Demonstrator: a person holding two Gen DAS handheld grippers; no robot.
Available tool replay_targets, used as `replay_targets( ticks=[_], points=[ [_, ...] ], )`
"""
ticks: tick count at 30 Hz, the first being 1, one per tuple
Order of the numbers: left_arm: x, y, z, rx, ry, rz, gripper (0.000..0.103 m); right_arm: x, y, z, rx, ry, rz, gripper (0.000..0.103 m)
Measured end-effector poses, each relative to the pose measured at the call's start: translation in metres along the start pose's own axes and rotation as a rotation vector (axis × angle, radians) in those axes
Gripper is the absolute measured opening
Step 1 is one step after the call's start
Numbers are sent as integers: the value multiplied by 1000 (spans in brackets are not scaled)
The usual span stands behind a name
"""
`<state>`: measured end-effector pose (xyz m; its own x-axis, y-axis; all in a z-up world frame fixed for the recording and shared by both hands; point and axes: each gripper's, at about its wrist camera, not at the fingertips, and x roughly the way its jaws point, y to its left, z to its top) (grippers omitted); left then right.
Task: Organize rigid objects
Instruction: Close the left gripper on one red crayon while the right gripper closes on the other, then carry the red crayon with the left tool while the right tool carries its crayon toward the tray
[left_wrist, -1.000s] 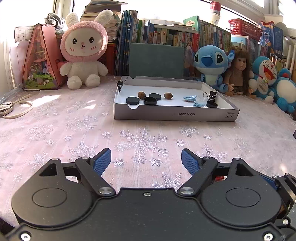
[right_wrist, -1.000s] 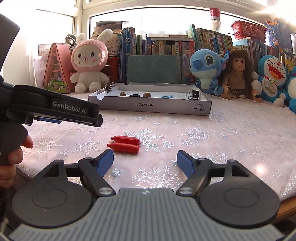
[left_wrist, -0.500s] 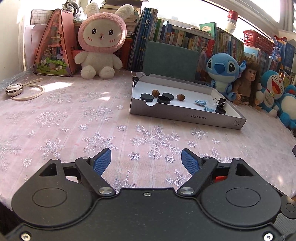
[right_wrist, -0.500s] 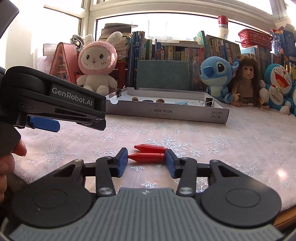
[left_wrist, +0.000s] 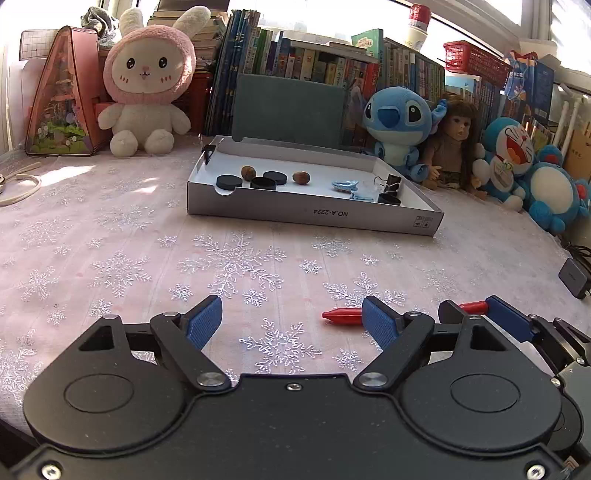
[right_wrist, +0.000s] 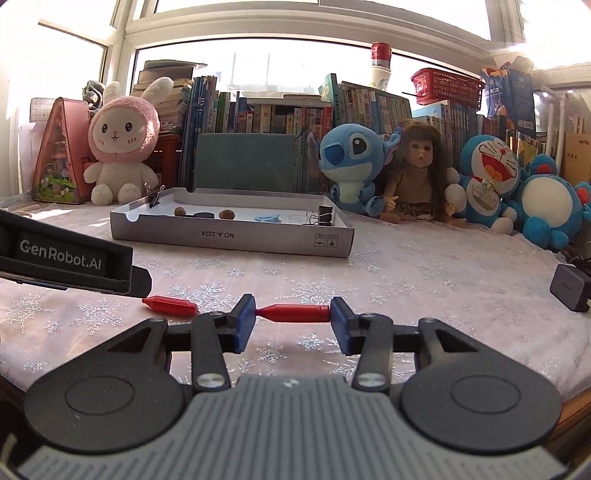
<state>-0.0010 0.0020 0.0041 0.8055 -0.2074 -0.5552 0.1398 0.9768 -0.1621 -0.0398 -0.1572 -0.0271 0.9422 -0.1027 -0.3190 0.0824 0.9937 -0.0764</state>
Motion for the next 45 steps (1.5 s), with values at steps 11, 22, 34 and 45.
replay_targets(
  ticks=[11,22,34,45],
  points=[
    [22,-41,-10,91,-14,9,76,10,-31,2,48,24,-60,50],
    [22,-46,-16,144,-40,40,52,13,-26,1,44,39,-41,51],
    [17,-39,-17,141,-45,33,48,13,-17,3,33,40,-13,51],
    [20,-36,-16,167,-52,39,48,14,-13,4,24,44,2,51]
  ],
)
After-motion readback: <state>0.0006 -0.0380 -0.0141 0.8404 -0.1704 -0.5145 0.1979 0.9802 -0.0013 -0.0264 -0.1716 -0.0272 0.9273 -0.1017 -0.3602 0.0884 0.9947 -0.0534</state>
